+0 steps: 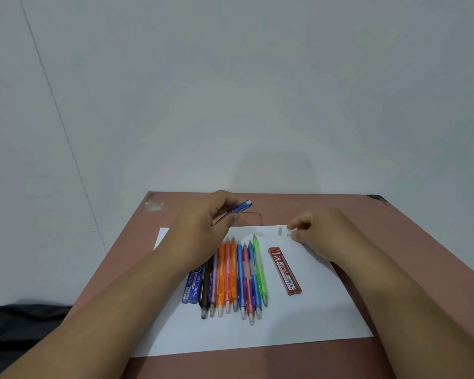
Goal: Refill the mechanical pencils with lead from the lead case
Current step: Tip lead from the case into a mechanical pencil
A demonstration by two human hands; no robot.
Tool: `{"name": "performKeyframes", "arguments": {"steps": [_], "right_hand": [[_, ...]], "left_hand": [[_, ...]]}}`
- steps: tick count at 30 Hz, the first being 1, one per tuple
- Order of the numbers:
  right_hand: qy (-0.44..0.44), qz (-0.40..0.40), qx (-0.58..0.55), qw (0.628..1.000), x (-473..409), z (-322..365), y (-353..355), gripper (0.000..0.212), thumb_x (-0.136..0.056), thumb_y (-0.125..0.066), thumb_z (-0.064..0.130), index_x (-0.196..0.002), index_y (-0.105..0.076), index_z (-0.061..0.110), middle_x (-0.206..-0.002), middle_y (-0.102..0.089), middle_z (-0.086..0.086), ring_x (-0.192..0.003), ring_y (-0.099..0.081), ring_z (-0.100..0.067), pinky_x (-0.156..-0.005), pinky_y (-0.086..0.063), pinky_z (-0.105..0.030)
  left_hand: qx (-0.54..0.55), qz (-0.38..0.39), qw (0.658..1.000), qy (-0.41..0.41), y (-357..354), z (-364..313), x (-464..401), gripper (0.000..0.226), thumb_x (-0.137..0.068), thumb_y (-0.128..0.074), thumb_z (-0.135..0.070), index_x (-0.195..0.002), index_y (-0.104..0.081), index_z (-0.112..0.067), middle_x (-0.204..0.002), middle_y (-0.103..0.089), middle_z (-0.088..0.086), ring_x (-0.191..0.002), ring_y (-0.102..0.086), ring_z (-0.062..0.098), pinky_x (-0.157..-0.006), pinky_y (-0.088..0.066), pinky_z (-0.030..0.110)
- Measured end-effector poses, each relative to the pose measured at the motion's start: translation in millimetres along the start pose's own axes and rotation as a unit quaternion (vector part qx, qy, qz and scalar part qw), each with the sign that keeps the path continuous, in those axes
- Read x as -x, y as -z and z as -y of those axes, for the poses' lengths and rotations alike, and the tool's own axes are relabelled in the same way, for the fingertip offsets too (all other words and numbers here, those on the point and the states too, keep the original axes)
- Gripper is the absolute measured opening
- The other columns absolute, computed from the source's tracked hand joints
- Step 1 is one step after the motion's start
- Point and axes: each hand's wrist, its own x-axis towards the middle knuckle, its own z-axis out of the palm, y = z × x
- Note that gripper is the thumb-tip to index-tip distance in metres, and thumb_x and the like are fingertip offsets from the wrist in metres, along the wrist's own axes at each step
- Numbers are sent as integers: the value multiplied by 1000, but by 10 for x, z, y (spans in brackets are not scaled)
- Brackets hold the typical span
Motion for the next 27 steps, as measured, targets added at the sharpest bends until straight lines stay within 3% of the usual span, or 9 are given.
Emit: {"name": "performKeyframes", "arguments": {"steps": [5,9,11,14,17,22,27], "right_hand": [[16,-15,11,1000,-32,-20,-78,12,-95,-69,25,-96,-80,28,-96,-71,14,-83,-63,-3,-67,-46,-16],[18,-33,54,998,-23,-19,-87,16,-95,-61,21,-85,-74,22,-89,-71,7,-78,-66,-12,-74,-58,-35],[28,-74,5,997,9,28,-47,18,-95,-61,21,-82,-72,26,-85,-71,12,-74,-63,-3,-68,-56,-25],[72,-126,-181,973,146,210,58,12,-93,-71,22,-87,-77,30,-78,-72,17,-70,-64,5,-61,-46,-8],[131,-115,-332,927,319,410,105,12,-88,-78,18,-87,-78,29,-80,-75,17,-75,-68,1,-67,-54,-14],[173,-125,-379,900,435,524,65,26,-84,-82,13,-96,-72,35,-87,-76,9,-87,-72,-9,-76,-59,-22],[197,-146,-343,907,472,528,76,32,-86,-80,13,-106,-68,35,-87,-75,13,-89,-72,-5,-77,-56,-15]], "left_hand": [[-5,-4,1000,-5,-19,19,-5,18,-97,-63,-21,-106,-65,-36,-100,-69,-18,-99,-64,6,-90,-55,41],[-10,0,1000,-2,-18,26,-11,16,-97,-63,-22,-109,-67,-32,-102,-69,-19,-101,-64,4,-92,-54,38],[-14,4,1000,1,-17,28,-17,18,-97,-63,-22,-113,-68,-30,-103,-69,-19,-102,-63,2,-93,-53,35],[-21,7,1000,4,-26,50,-28,18,-97,-63,-24,-114,-69,-30,-104,-69,-19,-101,-63,1,-94,-53,34],[-31,3,999,-7,-24,78,-35,17,-97,-64,-25,-112,-70,-31,-102,-70,-19,-99,-65,4,-91,-55,38],[-48,4,999,-9,-15,76,-45,19,-97,-63,-25,-114,-71,-32,-103,-70,-19,-100,-64,4,-90,-55,35],[-74,1,997,-13,-14,48,-38,20,-97,-64,-25,-116,-71,-30,-105,-70,-15,-99,-62,5,-89,-54,31]]}}
